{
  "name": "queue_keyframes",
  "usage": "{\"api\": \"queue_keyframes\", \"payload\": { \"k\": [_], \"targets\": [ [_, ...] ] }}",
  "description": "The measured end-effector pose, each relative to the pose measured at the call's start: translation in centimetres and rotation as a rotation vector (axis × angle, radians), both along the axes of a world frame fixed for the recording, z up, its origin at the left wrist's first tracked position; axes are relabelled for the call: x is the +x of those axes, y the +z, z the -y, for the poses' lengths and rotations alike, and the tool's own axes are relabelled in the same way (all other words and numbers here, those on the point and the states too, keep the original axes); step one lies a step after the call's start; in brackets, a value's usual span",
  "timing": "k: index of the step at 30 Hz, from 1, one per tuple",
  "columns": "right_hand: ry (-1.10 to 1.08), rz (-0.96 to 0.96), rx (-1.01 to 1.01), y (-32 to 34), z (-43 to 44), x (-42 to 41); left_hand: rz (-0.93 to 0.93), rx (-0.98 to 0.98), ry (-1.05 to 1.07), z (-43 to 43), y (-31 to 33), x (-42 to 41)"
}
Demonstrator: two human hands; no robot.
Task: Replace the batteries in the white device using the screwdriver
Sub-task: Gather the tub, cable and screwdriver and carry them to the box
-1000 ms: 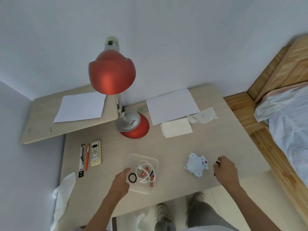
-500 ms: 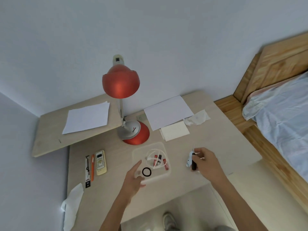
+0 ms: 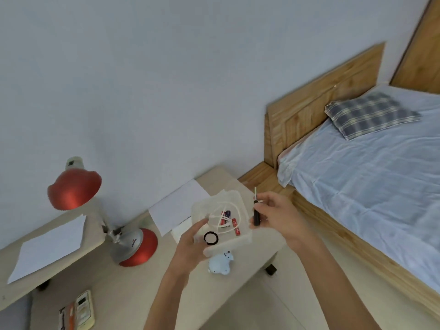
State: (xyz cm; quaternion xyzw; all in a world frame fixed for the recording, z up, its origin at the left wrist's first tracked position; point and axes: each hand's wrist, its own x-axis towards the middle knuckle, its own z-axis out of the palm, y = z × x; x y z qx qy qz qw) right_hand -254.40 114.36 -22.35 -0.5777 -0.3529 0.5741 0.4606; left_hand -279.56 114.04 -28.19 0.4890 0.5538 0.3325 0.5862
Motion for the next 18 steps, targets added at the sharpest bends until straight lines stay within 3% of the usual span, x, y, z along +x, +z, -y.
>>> {"api": "queue_keyframes", "payload": {
  "k": [12, 18],
  "targets": [
    [-0.411, -0.069, 0.156, 3.3, 12.2, 25.4, 0.084, 0.072, -0.356, 1.6, 4.5, 29.0],
    [-0.735, -0.046, 0.150, 2.7, 22.5, 36.4, -0.008, 0.081, -0.598, 4.1, 3.6, 44.7]
  ]
}}
